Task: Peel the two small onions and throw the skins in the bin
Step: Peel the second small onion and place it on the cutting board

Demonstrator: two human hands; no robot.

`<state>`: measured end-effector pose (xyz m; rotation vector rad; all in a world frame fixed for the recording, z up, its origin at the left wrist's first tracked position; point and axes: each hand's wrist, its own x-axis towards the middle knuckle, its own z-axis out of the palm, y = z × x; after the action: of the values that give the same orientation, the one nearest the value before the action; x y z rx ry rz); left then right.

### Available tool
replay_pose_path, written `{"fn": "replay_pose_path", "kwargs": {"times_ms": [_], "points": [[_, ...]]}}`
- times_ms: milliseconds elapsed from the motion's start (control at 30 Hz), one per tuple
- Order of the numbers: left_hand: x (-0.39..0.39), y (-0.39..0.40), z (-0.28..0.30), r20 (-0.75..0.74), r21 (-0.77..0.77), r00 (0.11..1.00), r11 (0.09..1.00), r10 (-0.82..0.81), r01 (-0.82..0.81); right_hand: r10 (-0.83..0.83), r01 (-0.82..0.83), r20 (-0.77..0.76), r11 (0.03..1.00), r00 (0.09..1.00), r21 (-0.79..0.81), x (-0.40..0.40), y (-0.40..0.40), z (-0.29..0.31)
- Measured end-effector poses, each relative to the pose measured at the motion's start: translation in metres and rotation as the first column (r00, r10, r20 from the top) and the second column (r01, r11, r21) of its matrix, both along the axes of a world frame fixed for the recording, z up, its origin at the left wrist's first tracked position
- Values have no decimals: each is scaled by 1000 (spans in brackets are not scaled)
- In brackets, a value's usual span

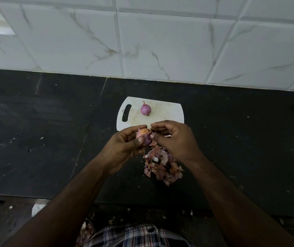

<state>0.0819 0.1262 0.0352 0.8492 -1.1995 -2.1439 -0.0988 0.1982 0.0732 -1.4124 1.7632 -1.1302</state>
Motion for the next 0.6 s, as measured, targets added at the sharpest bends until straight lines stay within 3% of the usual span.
{"fn": "replay_pose_path", "kwargs": {"times_ms": [333,467,600], "points": [[2,3,5,-25,58,999,998,-31,32,-52,37,-174,996,983,-84,6,-2,0],[5,2,6,-40,98,998,994,-42,46,-69,62,-176,997,982,-48,-5,-4,-5],[5,6,5,-98,188,993,979,-60,78,-30,24,-294,999,955,-22,-7,-3,-16]]}}
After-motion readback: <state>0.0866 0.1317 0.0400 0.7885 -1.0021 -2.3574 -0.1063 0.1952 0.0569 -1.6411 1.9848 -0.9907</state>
